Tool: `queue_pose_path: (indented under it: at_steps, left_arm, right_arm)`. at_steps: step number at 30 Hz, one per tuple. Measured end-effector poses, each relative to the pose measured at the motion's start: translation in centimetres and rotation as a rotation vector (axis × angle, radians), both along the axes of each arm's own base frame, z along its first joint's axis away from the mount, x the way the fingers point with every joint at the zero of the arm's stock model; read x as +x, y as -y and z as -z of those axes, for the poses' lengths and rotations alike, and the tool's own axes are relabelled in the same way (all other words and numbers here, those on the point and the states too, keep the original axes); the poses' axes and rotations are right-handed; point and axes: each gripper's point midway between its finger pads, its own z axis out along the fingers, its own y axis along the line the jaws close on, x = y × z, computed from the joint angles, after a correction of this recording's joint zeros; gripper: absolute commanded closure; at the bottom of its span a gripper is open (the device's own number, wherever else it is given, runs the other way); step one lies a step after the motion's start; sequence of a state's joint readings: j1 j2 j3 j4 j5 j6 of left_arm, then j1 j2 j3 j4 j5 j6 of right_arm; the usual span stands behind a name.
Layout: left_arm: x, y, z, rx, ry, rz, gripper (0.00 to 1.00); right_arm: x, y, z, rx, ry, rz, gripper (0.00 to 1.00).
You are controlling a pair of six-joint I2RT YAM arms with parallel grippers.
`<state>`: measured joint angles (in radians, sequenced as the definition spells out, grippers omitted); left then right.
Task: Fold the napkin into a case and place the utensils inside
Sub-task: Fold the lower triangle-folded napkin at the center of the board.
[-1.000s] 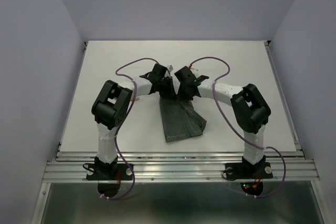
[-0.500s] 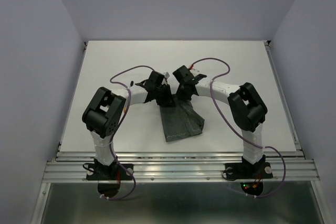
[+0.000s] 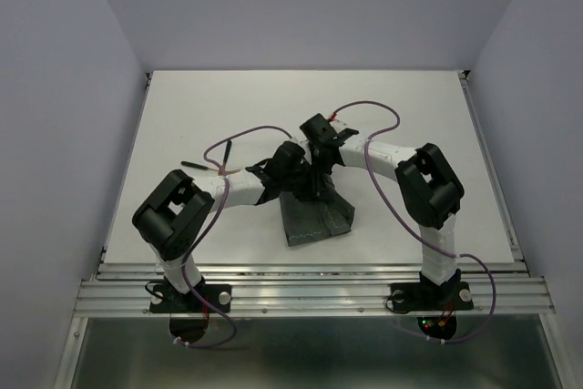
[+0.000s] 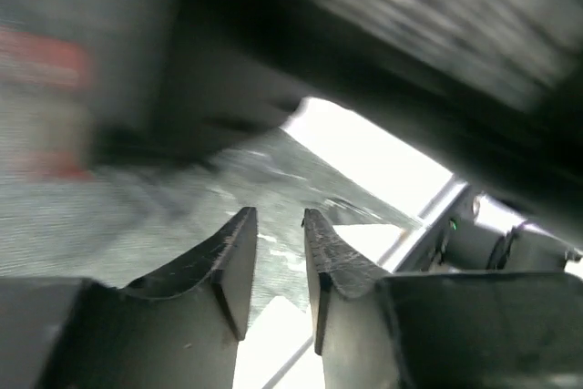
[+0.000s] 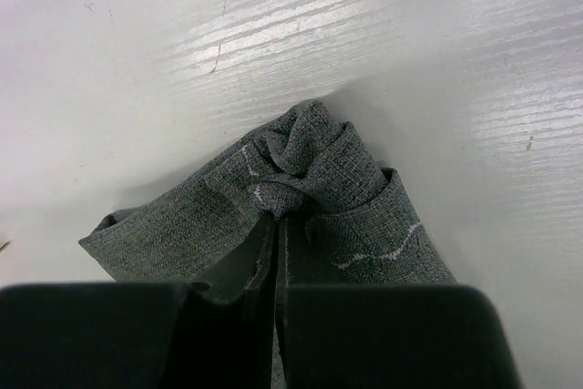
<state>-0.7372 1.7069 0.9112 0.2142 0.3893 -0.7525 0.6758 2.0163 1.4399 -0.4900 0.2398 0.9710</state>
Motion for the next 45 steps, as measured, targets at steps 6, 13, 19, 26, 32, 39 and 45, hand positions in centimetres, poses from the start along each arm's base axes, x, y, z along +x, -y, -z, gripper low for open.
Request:
queue_pose_path:
  at_steps: [6,13,19,26,32,39,45]
  left_arm:
    - [-1.0,1.4,0.0,0.001,0.018,0.007,0.61]
    - [-0.8,1.8,0.1,0.014,0.035,-0.036,0.62]
    - [-1.4,1.6,0.4,0.013,0.065,-0.06,0.99]
    - [-3.4,-1.1,-0.3,-0.027,0.06,-0.124,1.0]
    - [-0.9,-2.5,-1.3,-0.081,0.054,-0.259,1.0]
    - [2.0,-3.0,-1.6,-0.154,0.042,-0.358,1.0]
    - [2.9,-2.5,1.3,-0.132,-0.004,-0.371,1.0]
  right_arm:
    - [-0.1,0.1,0.1,-0.007,-0.004,-0.014,0.99]
    - [-0.2,0.3,0.1,-0.019,0.001,-0.041,0.99]
    - [-0.6,0.6,0.1,-0.031,0.005,-0.064,0.99]
    - [-0.5,0.5,0.1,-0.032,0.012,-0.081,0.99]
    - [-0.5,0.4,0.0,-0.029,0.012,-0.087,1.0]
    - [-0.6,0.3,0.0,-0.025,0.01,-0.093,0.99]
    - [-0.7,0.1,0.0,-0.017,0.004,-0.099,0.99]
